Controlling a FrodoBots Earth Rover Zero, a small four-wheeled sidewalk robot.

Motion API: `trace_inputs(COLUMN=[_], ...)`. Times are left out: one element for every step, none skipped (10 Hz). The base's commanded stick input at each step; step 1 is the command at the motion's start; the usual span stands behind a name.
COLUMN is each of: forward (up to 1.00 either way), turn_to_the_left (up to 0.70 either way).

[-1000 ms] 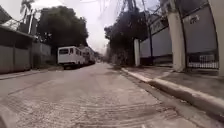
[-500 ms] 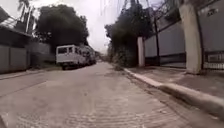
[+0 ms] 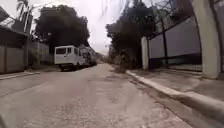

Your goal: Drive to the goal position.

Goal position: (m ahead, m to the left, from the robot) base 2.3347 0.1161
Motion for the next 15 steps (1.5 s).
trace_inputs(forward=[1.00,1.00,1.00,1.00,1.00,1.00,1.00,1.00,1.00,1.00,1.00,1.00,1.00,1.00,1.00], turn_to_the_left=[0.00,0.00,0.00,0.00,0.00,0.00,0.00,-0.04,-0.08,-0.12,-0.17,-0.21,-0.25,-0.29,-0.30])
